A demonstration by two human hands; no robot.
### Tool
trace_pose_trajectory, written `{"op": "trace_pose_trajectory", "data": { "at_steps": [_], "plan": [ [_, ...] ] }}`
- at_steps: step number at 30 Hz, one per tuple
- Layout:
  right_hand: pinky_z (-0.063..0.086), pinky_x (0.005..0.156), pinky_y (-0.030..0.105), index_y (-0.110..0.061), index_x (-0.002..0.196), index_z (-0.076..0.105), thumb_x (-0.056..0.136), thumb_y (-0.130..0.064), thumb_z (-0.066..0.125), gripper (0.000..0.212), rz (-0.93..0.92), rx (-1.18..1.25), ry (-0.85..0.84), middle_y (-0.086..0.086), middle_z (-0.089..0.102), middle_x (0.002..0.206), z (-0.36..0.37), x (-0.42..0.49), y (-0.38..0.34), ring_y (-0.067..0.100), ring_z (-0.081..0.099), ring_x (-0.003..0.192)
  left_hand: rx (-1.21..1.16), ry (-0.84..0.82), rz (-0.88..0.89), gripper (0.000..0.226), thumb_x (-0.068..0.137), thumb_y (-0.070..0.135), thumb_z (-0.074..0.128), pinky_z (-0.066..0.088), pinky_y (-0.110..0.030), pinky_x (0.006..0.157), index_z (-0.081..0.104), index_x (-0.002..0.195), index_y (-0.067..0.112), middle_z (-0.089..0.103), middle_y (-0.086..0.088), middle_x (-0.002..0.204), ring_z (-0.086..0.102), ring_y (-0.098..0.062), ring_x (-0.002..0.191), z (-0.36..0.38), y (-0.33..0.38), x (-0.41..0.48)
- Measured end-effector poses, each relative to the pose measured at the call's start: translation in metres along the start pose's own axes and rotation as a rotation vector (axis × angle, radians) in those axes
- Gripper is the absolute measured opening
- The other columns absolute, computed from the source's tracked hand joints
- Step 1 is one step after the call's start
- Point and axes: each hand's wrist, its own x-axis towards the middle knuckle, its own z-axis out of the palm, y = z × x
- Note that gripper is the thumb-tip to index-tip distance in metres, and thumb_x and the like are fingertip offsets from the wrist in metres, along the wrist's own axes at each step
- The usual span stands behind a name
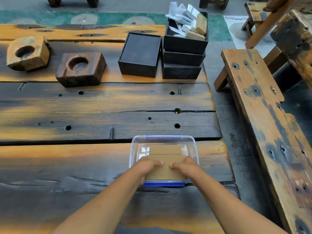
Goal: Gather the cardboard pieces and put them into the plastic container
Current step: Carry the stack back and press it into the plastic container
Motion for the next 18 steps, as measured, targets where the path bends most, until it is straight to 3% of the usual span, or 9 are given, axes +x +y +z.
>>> {"op": "trace_pose_trajectory", "data": {
  "at_steps": [2,5,6,8,9,11,13,15,18],
  "plan": [
    [0.051,0.065,0.027,-0.016,0.118,0.046,0.07,-0.039,0.08,0.063,-0.002,-0.067,-0.011,-0.003,0.062,0.099,0.002,-0.001,-0.001,0.015,0.063,0.086,0.007,0.013,-0.007,0.04,0.08,0.014,0.078,0.055,-0.022,0.05,0.064,0.116,0.009,0.076,-0.007,0.098,0.072,-0.02,0.083,-0.003,0.001,0.003],
    [0.053,0.094,0.038,-0.014,0.136,0.036,0.069,-0.037,0.081,0.085,-0.039,-0.106,-0.039,0.004,0.062,0.123,-0.001,0.0,0.0,0.023,0.062,0.107,0.09,0.023,-0.03,0.044,0.081,0.014,0.076,0.054,-0.027,0.055,0.061,0.121,0.008,0.073,-0.009,0.105,0.07,-0.021,0.089,-0.008,0.007,0.004],
    [0.054,0.093,0.038,-0.014,0.137,0.036,0.07,-0.035,0.081,0.084,-0.047,-0.09,-0.057,0.005,0.063,0.124,-0.004,0.0,0.0,0.021,0.063,0.105,0.132,0.032,-0.042,0.046,0.081,0.015,0.076,0.053,-0.028,0.056,0.058,0.122,0.008,0.072,-0.01,0.107,0.068,-0.021,0.089,-0.011,0.011,0.004],
    [0.056,0.075,0.034,-0.016,0.13,0.041,0.073,-0.032,0.081,0.072,-0.041,-0.007,-0.099,0.004,0.063,0.123,-0.013,-0.003,-0.003,0.014,0.064,0.093,0.233,0.047,-0.074,0.049,0.08,0.017,0.077,0.048,-0.027,0.054,0.053,0.122,0.009,0.068,-0.008,0.103,0.065,-0.019,0.083,-0.016,0.02,0.003],
    [0.051,0.064,0.03,-0.018,0.132,0.041,0.074,-0.033,0.08,0.071,-0.029,0.033,-0.118,0.003,0.061,0.128,-0.017,-0.004,-0.006,0.012,0.062,0.09,0.294,0.046,-0.086,0.051,0.08,0.02,0.078,0.046,-0.027,0.054,0.05,0.122,0.01,0.065,-0.005,0.101,0.062,-0.018,0.08,-0.018,0.025,0.002],
    [0.039,0.057,0.024,-0.022,0.145,0.032,0.078,-0.033,0.077,0.082,-0.028,0.053,-0.123,0.003,0.051,0.142,-0.024,-0.004,-0.016,0.015,0.056,0.095,0.427,0.041,-0.067,0.062,0.078,0.025,0.079,0.045,-0.031,0.065,0.043,0.127,0.013,0.061,-0.003,0.109,0.058,-0.02,0.083,-0.019,0.038,0.003],
    [0.038,0.055,0.024,-0.024,0.145,0.035,0.081,-0.036,0.074,0.076,-0.067,-0.057,-0.099,0.002,0.051,0.141,-0.027,-0.001,-0.027,0.013,0.055,0.092,0.578,0.03,-0.024,0.071,0.077,0.029,0.081,0.043,-0.035,0.079,0.041,0.134,0.014,0.057,-0.007,0.123,0.055,-0.025,0.094,-0.018,0.05,0.006],
    [0.043,0.056,0.026,-0.022,0.126,0.05,0.08,-0.04,0.073,0.054,-0.091,-0.216,-0.1,0.002,0.059,0.126,-0.027,0.001,-0.037,0.01,0.058,0.082,0.742,-0.001,-0.04,0.064,0.077,0.032,0.081,0.044,-0.036,0.083,0.048,0.127,0.01,0.059,-0.011,0.125,0.056,-0.028,0.097,-0.015,0.06,0.007],
    [0.052,0.07,0.031,-0.013,0.121,0.054,0.076,-0.042,0.077,0.059,-0.051,-0.267,-0.126,0.004,0.061,0.117,-0.024,0.008,-0.042,0.018,0.062,0.091,0.876,-0.066,-0.083,0.06,0.078,0.032,0.08,0.048,-0.035,0.087,0.056,0.126,0.004,0.063,-0.012,0.117,0.063,-0.03,0.107,-0.011,0.064,0.011]
  ]
}}
